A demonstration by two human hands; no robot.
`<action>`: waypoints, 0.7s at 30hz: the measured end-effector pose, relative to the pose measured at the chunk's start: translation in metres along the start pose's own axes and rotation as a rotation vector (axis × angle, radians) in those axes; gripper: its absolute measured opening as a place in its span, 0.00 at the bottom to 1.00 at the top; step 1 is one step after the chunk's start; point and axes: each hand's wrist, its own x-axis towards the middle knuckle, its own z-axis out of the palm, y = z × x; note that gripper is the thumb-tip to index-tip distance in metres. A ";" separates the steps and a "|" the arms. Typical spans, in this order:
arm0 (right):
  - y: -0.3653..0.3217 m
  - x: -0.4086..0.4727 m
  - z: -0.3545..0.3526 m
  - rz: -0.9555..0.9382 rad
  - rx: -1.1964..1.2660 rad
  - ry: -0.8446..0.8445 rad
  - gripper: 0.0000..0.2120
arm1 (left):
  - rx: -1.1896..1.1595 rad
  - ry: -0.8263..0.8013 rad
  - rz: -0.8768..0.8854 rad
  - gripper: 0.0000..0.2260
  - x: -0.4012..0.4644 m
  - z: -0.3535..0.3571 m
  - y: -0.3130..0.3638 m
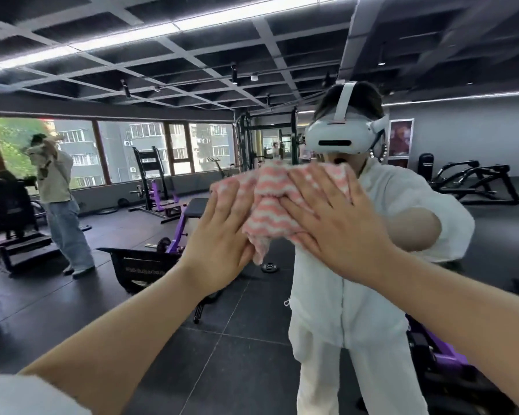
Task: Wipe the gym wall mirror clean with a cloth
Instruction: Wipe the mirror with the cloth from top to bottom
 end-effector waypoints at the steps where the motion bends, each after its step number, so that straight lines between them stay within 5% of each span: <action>1: -0.011 -0.009 0.003 -0.009 0.007 -0.017 0.26 | 0.021 -0.014 0.038 0.31 -0.013 0.005 0.001; 11: -0.094 -0.088 0.024 -0.176 -0.021 -0.172 0.25 | 0.017 -0.142 0.261 0.21 -0.124 0.055 0.030; 18: -0.133 -0.139 0.033 -0.428 0.013 -0.257 0.46 | 0.036 -0.392 0.330 0.44 -0.188 0.073 0.064; 21: -0.154 -0.162 0.037 -0.542 -0.046 -0.307 0.48 | 0.075 -0.491 0.381 0.41 -0.208 0.078 0.080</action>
